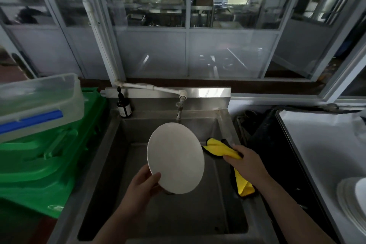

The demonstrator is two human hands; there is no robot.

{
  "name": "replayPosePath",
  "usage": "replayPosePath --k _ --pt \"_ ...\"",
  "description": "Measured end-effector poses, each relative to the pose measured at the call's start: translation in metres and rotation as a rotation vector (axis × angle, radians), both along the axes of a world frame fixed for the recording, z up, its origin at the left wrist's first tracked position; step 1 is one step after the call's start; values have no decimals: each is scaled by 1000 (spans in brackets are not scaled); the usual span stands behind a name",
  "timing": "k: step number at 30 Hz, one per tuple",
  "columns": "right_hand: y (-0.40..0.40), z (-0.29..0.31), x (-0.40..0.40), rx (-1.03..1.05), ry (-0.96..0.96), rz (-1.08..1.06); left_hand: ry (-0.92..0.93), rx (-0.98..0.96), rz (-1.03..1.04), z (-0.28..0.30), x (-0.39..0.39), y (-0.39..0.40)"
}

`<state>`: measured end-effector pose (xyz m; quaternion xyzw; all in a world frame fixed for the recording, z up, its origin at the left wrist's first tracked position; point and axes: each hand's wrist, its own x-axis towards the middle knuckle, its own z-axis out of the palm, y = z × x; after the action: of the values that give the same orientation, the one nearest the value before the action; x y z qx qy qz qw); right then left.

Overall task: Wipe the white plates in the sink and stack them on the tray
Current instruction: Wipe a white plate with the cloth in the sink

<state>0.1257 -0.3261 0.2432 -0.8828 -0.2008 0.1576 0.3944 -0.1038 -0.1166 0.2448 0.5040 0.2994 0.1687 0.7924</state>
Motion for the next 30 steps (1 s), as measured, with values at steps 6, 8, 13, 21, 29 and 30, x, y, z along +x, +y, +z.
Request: replayPosePath --k 6,8,13,21,29,30 --pt "18 28 -16 68 -48 58 -21 50 -40 15 0 5" --pt "23 34 -22 82 -68 97 -44 65 -45 20 0 5" --pt "34 36 -33 109 -28 70 -107 98 -52 30 -1 2" --pt "42 35 -44 257 -42 -42 -130 157 -72 31 0 -1" --pt "36 45 -33 267 -126 -31 -157 299 -156 42 3 10" --pt "36 46 -32 267 -131 -30 -163 314 -166 44 4 10"
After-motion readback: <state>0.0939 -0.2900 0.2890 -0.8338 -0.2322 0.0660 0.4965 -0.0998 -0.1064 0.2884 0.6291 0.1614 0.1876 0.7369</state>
